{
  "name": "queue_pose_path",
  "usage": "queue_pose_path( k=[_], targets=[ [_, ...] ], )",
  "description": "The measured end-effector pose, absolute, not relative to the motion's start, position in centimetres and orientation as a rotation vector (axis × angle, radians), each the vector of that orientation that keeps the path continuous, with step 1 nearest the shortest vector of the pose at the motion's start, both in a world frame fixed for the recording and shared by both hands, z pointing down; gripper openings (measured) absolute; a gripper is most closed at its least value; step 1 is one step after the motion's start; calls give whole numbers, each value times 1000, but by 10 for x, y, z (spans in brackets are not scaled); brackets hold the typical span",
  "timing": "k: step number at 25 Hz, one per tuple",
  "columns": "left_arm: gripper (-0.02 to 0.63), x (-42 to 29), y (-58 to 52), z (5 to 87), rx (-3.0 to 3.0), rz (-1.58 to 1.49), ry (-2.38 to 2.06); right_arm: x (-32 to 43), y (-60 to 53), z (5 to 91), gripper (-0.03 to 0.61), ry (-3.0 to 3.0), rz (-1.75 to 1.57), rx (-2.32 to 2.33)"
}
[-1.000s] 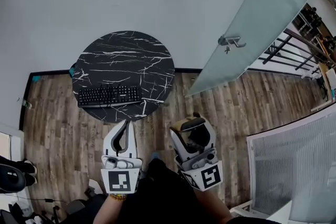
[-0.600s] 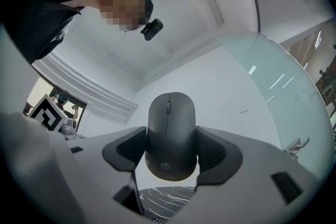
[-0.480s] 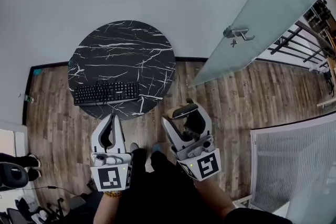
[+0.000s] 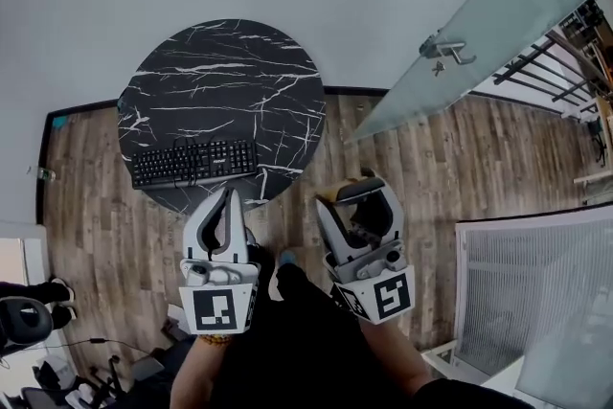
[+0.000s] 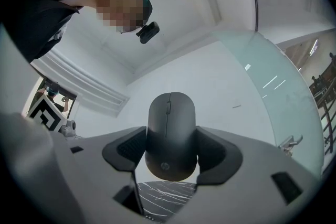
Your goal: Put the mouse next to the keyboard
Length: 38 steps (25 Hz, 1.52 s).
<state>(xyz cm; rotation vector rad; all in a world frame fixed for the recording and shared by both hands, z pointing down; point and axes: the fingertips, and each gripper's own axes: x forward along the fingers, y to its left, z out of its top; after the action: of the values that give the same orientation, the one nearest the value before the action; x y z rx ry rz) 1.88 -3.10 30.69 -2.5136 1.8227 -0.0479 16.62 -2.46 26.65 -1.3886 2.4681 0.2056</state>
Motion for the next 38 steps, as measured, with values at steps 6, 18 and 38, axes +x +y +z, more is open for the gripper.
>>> queue_pose_path(
  k=[6, 18, 38],
  targets=[
    [6, -3, -62, 305, -2567, -20, 1775, 139, -53, 254, 299, 2450, 250, -1441],
    [6, -26, -97, 296, -2708, 76, 1589, 108, -102, 225, 299, 2409, 355, -1570],
    [7, -55, -145, 309, -2605, -4, 1688, 118, -173, 259, 299, 2488, 300, -1550]
  ],
)
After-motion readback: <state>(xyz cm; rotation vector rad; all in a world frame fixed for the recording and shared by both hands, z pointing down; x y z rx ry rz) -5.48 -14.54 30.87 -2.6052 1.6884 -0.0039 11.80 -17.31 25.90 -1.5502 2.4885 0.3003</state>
